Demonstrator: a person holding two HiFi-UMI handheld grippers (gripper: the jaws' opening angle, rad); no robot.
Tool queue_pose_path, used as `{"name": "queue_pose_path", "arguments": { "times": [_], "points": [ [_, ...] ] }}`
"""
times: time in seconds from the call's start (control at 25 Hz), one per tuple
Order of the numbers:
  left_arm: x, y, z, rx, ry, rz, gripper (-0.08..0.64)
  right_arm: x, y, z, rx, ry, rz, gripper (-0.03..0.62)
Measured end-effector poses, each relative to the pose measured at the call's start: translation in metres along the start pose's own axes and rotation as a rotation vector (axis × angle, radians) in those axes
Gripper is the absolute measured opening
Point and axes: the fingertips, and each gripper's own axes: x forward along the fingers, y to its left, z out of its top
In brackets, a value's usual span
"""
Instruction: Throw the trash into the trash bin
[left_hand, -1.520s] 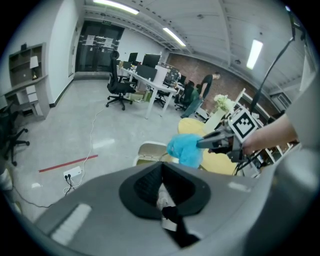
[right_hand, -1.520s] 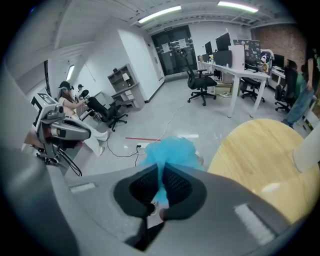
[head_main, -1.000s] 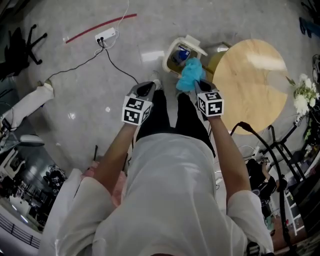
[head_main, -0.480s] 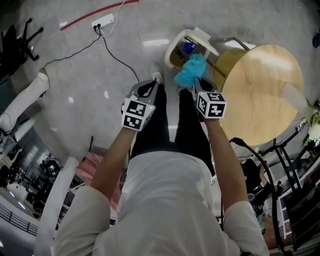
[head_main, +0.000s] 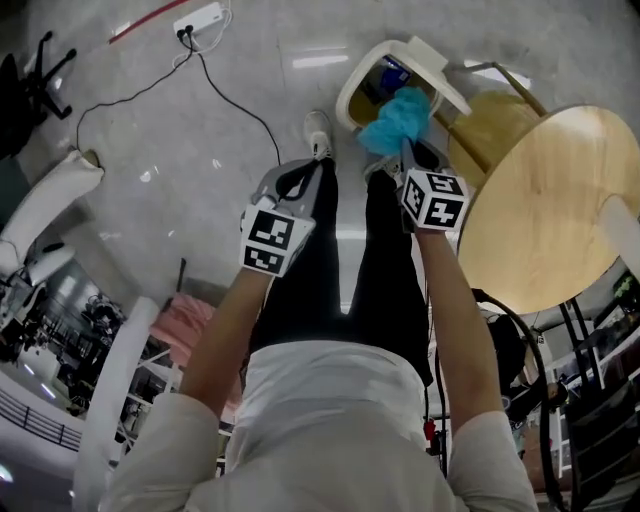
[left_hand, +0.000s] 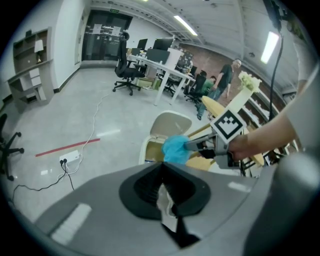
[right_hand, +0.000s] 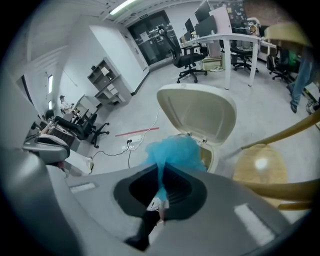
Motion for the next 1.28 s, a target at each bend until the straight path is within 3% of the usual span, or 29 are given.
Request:
{"name": "queue_pose_path", "arguments": {
  "times": [0.32, 0.4, 0.56, 1.04, 1.28],
  "points": [
    [0.030, 0.007, -0.022, -0.016, 0.028, -0.011, 0.005, 0.036, -0.023, -0.011, 0.029, -0.015, -0.022, 0.011],
    [0.032, 0.006, -0.025, -0.016, 0.034, -0.018, 0.005, 0.041, -0.025, -0.013, 0.030, -0.008, -0.023, 0.115],
    [0.033, 0.004, -0.027, -0.014, 0.042, -0.029, 0.005, 0.044, -0.024, -0.020, 0.018, 0.019, -0.025, 0.170],
    [0.015, -0.010, -0.008, 0.011, 0.016, -0.026, 0.005, 0.003, -0.011, -0.017, 0.012, 0.009, -0.023, 0.167],
    [-0.007, -0.033, 0.013, 0.028, -0.014, -0.044, 0.005, -0.039, 0.007, 0.002, -0.006, -0.029, -0.006, 0.087]
  ]
}}
